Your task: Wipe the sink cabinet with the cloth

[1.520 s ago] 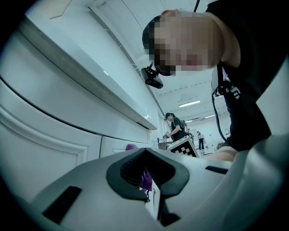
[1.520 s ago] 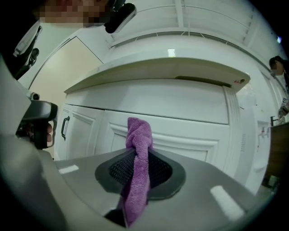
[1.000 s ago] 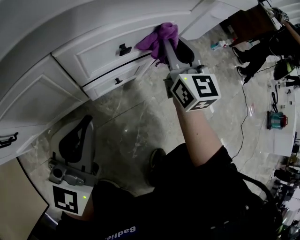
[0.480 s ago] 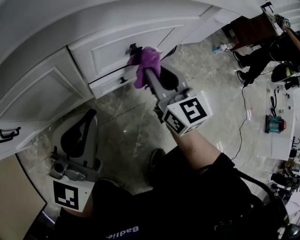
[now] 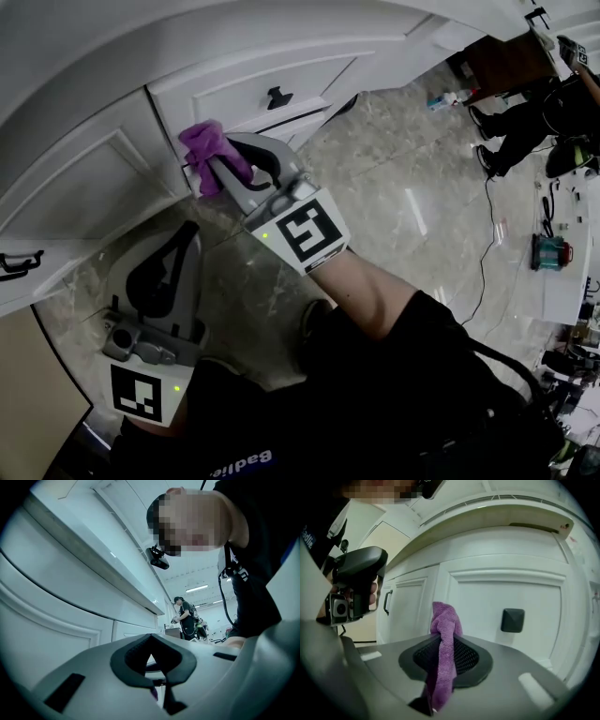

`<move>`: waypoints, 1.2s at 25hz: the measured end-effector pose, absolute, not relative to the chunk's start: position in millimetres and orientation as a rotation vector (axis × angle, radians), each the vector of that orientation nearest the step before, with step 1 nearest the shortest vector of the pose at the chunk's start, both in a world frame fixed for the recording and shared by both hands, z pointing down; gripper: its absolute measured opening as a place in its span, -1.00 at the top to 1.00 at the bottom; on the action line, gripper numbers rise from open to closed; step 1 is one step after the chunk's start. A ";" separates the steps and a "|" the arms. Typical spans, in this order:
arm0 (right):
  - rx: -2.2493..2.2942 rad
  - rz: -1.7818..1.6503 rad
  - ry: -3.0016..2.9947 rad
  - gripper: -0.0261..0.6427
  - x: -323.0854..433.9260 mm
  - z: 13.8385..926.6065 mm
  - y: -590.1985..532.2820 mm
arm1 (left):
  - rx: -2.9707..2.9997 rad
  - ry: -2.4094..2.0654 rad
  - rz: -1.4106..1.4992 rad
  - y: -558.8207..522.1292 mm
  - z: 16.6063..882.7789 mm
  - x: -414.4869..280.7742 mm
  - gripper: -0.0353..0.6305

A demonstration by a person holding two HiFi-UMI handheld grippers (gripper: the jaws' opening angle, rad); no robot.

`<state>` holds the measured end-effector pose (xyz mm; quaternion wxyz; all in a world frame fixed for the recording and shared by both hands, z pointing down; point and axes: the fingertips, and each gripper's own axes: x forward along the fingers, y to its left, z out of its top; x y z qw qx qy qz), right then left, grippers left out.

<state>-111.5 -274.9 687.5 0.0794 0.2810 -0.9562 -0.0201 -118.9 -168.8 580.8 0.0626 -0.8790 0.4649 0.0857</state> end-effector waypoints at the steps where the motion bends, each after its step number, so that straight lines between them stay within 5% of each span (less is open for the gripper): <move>1: 0.872 -0.050 -2.846 0.75 -101.4 690.4 -282.5 | -2.657 1.405 0.256 -168.9 581.5 -118.8 0.88; 22: 1.295 -0.114 -2.645 0.75 56.1 698.5 -373.1 | -2.703 1.385 0.234 -176.7 595.6 -96.4 0.88; 30: 1.641 0.276 -2.540 0.75 141.5 719.3 -410.4 | -2.708 1.395 0.214 -176.9 598.8 -96.1 0.88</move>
